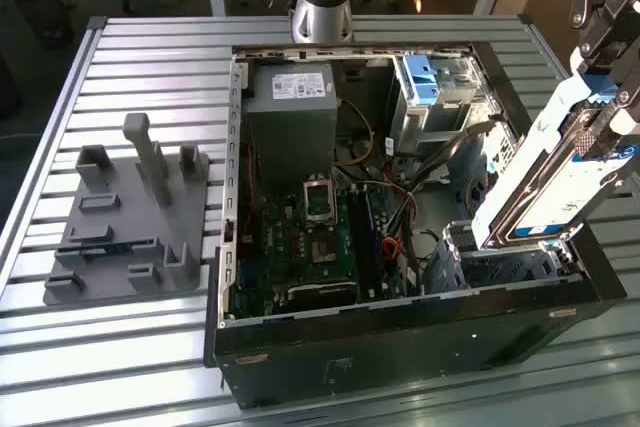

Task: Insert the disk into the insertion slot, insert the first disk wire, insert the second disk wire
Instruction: 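Insert the disk into the insertion slot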

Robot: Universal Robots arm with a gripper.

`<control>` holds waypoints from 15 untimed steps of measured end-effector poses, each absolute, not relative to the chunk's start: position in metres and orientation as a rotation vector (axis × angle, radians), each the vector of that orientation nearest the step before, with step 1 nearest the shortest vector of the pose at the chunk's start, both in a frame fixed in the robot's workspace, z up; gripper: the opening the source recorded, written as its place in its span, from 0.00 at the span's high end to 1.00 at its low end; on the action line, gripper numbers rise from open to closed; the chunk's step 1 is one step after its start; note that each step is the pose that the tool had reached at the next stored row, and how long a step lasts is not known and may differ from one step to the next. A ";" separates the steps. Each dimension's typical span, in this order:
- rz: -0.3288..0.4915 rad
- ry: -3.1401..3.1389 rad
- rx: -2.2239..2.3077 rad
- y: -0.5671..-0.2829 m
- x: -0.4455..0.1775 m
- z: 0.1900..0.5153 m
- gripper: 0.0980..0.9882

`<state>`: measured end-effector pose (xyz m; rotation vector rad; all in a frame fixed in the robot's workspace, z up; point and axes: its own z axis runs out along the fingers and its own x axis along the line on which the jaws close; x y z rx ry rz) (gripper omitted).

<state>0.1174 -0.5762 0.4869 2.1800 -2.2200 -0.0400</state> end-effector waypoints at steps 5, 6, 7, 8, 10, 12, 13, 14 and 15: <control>-0.040 -2.220 2.180 -0.576 0.117 0.487 0.70; -0.040 -2.220 2.180 -0.576 0.117 0.487 0.70; -0.040 -2.220 2.180 -0.576 0.117 0.487 0.70; -0.040 -2.220 2.180 -0.576 0.117 0.487 0.70; -0.040 -2.220 2.180 -0.576 0.117 0.487 0.70; -0.040 -2.220 2.180 -0.576 0.117 0.487 0.70; -0.040 -2.220 2.180 -0.576 0.117 0.487 0.70; -0.042 -2.221 2.181 -0.576 0.117 0.487 0.70; -0.045 -2.222 2.182 -0.576 0.117 0.487 0.70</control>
